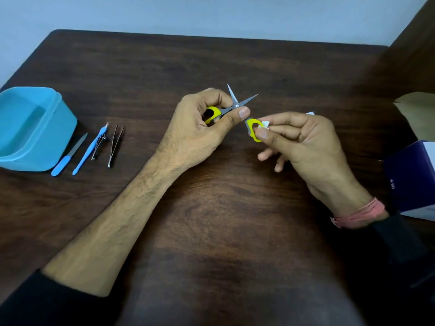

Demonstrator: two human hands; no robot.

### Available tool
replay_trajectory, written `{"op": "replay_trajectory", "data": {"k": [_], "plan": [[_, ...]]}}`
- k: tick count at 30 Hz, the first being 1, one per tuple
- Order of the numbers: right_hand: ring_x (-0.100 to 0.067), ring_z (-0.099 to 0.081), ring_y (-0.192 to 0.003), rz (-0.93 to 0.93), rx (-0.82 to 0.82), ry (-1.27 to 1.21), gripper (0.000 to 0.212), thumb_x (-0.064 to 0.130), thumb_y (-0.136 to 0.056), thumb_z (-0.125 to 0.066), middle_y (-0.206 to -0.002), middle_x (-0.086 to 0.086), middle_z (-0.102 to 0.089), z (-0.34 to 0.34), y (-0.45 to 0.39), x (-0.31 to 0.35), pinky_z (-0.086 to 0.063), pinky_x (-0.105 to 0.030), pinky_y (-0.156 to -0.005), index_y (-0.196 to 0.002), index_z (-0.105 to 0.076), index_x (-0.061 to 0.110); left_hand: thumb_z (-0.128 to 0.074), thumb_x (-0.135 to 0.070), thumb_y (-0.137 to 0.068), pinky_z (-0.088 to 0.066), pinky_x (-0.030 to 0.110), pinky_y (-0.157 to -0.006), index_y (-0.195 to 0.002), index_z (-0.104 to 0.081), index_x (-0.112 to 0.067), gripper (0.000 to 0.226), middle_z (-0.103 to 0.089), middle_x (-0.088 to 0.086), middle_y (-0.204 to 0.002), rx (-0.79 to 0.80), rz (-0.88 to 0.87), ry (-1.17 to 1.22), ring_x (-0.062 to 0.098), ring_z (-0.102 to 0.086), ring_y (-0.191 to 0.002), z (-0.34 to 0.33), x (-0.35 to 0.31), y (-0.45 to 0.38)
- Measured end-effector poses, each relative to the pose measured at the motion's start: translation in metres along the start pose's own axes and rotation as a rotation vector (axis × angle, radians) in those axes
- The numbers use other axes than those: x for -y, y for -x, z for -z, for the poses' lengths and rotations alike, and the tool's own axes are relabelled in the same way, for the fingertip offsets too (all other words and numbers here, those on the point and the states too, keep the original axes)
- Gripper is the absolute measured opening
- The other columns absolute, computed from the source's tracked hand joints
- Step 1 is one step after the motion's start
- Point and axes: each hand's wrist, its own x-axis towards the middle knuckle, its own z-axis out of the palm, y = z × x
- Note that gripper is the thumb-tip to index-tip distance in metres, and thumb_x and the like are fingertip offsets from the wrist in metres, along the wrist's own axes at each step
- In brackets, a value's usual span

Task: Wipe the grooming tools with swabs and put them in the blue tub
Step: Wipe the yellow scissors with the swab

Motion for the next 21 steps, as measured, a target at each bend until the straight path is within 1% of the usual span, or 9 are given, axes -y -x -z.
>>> {"op": "replay_trajectory", "data": {"k": [5,9,12,14,15,16,18,19,21], "plan": [[-0.015,-0.075,-0.059,0.032,-0.088,0.01,0.008,0.009,-0.095,-0.085,-0.093,-0.004,-0.086,-0.002,0.001,-0.005,-0.047,-0.022,-0.04,-0.102,-0.082,0.012,-0.083,-0.029,-0.102,-0.036,0.011,-0.063,-0.085,-0.071,-0.008,0.029,-0.052,-0.014,-0.071,0.017,-0.032,-0.033,0.002,-0.049,-0.058,0.002,0.001,0.0],[-0.009,-0.073,-0.061,0.141,-0.149,0.151,0.01,0.012,-0.094,-0.088,-0.088,0.001,-0.085,-0.006,0.004,-0.012,-0.047,-0.018,-0.045,-0.102,-0.085,0.017,-0.084,-0.028,-0.101,-0.036,0.012,-0.062,-0.082,-0.066,-0.019,0.027,-0.053,-0.02,-0.066,0.061,-0.049,-0.054,0.0,-0.048,-0.056,-0.001,0.002,0.001],[0.0,-0.071,-0.062,0.363,-0.228,0.42,0.011,0.015,-0.096,-0.088,-0.091,0.016,-0.08,-0.007,0.008,-0.012,-0.052,-0.014,-0.06,-0.107,-0.088,0.013,-0.083,-0.028,-0.102,-0.036,0.012,-0.061,-0.081,-0.067,-0.018,0.028,-0.053,-0.022,-0.063,0.06,-0.042,-0.049,0.001,-0.047,-0.055,-0.002,0.003,0.002],[0.01,-0.064,-0.066,0.538,-0.25,0.625,0.01,0.018,-0.099,-0.086,-0.087,0.029,-0.069,-0.01,0.008,-0.009,-0.05,-0.016,-0.068,-0.108,-0.089,0.015,-0.082,-0.027,-0.102,-0.035,0.011,-0.059,-0.083,-0.071,-0.011,0.027,-0.052,-0.021,-0.061,0.027,0.0,-0.014,0.0,-0.046,-0.054,-0.003,0.002,0.001],[0.013,-0.059,-0.064,0.575,-0.256,0.663,0.009,0.02,-0.1,-0.085,-0.083,0.035,-0.062,-0.012,0.007,-0.008,-0.047,-0.015,-0.068,-0.108,-0.089,0.015,-0.082,-0.026,-0.102,-0.035,0.011,-0.058,-0.084,-0.072,-0.007,0.028,-0.052,-0.019,-0.061,0.003,0.027,0.012,-0.001,-0.044,-0.053,-0.003,0.002,0.0],[0.011,-0.055,-0.059,0.574,-0.261,0.671,0.009,0.021,-0.1,-0.085,-0.077,0.039,-0.056,-0.015,0.005,-0.006,-0.042,-0.013,-0.067,-0.107,-0.089,0.017,-0.082,-0.025,-0.102,-0.034,0.012,-0.057,-0.085,-0.073,-0.004,0.028,-0.051,-0.016,-0.062,-0.02,0.048,0.035,-0.001,-0.042,-0.053,-0.003,0.001,0.001],[0.0,-0.055,-0.049,0.533,-0.275,0.659,0.009,0.028,-0.1,-0.084,-0.06,0.031,-0.055,-0.019,0.003,-0.003,-0.038,-0.015,-0.06,-0.104,-0.089,0.022,-0.082,-0.024,-0.102,-0.033,0.013,-0.055,-0.085,-0.074,-0.003,0.028,-0.049,-0.01,-0.063,-0.063,0.077,0.058,0.0,-0.04,-0.052,-0.005,-0.001,0.001],[-0.004,-0.058,-0.047,0.513,-0.278,0.657,0.009,0.031,-0.1,-0.084,-0.056,0.027,-0.057,-0.02,0.003,-0.003,-0.041,-0.018,-0.059,-0.102,-0.089,0.024,-0.081,-0.024,-0.103,-0.032,0.013,-0.054,-0.084,-0.074,-0.006,0.027,-0.048,-0.013,-0.061,-0.085,0.09,0.068,0.0,-0.04,-0.051,-0.005,-0.001,0.001],[-0.002,-0.067,-0.051,0.497,-0.283,0.651,0.011,0.033,-0.1,-0.083,-0.061,0.035,-0.058,-0.02,0.003,-0.003,-0.048,-0.019,-0.061,-0.097,-0.088,0.023,-0.081,-0.025,-0.103,-0.031,0.012,-0.054,-0.08,-0.072,-0.016,0.026,-0.045,-0.018,-0.058,-0.122,0.112,0.09,-0.001,-0.038,-0.051,-0.005,-0.001,0.0]]}}
